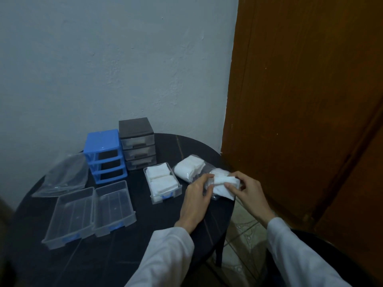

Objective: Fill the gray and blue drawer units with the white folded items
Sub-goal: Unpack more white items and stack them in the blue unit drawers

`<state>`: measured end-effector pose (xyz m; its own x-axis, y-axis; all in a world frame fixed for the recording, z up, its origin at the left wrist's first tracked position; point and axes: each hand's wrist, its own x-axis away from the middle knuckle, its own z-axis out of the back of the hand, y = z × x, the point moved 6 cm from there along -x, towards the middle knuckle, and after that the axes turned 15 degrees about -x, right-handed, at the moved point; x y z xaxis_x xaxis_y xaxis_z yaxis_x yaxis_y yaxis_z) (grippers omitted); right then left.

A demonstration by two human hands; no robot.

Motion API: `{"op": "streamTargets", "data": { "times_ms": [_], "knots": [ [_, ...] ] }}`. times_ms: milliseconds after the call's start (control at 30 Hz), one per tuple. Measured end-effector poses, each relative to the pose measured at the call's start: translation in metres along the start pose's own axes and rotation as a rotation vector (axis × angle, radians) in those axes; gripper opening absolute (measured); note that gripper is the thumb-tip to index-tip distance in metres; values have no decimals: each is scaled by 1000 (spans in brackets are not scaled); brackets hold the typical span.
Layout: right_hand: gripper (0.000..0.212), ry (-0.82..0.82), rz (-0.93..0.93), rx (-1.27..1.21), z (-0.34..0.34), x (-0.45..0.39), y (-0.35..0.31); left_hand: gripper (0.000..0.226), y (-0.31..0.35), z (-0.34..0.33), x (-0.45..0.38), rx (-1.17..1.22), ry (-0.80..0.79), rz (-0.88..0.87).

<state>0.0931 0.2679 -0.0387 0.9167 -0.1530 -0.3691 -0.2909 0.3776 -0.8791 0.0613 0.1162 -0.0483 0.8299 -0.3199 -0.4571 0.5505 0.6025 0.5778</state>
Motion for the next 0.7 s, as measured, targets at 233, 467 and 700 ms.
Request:
{"op": "streamTargets", "data": {
  "times_ms": [233,467,700],
  "knots": [
    [12,1,18,65,9,-2,-13,22,-1,-1,0,-1,-5,2],
    [12,54,35,12,19,-6,-34,20,8,13,0,81,-3,51],
    [17,-30,63,-28,-21,-19,-62,19,-5,90,21,-5,195,95]
  ]
}}
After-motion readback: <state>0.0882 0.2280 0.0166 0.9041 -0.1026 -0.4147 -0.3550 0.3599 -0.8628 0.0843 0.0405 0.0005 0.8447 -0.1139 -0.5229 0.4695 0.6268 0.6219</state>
